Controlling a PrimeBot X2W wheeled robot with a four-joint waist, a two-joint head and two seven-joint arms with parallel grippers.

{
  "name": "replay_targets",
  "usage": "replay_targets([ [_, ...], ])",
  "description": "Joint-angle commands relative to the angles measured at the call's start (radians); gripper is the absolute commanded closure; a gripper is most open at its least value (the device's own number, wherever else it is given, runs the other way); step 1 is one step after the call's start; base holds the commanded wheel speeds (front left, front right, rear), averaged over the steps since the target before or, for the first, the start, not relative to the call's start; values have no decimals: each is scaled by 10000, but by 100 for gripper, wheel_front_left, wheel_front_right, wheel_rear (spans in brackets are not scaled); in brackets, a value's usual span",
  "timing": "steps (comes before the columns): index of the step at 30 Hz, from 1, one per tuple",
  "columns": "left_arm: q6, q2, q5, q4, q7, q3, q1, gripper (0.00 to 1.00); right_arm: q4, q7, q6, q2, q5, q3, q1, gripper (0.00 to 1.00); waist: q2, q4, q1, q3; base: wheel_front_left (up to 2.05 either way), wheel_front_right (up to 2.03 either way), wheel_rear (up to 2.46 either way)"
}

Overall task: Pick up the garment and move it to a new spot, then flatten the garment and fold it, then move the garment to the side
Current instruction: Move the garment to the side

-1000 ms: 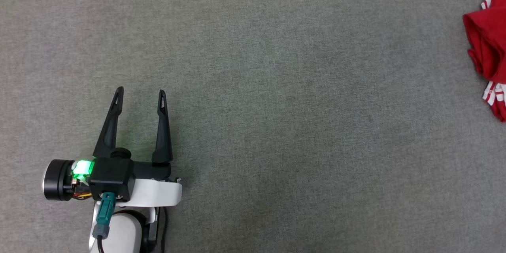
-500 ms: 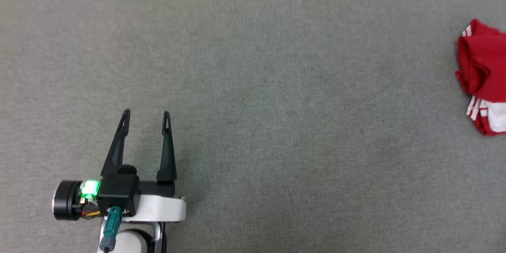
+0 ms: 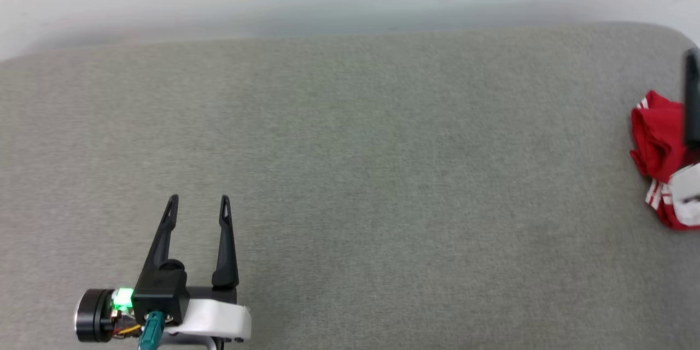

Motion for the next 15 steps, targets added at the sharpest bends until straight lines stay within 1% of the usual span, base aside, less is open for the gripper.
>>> replay_targets([
  [1,-1,10,-16,23,-23,44,126,0,-189,-71,-16,131,-63,24,226,0,-1,251,2,-260,0,0,0],
  [4,-86,-10,-62,127,-23,78,205,0,-985,-168,-16,710,-226,232,915,0,-1,440,2,-473,0,0,0],
  [7,-172,-35,-67,264,-23,101,302,0,-1498,-229,-16,1270,-379,393,1626,0,-1,573,2,-693,0,0,0],
  [11,-249,-98,-29,410,-23,64,423,0,-1810,-249,-16,1825,-583,467,2635,0,-1,754,2,-980,0,0,0],
  [15,-321,-151,7,489,-23,51,522,0,-1942,-258,-16,2293,-556,260,3504,0,-1,847,2,-1153,0,0,0],
])
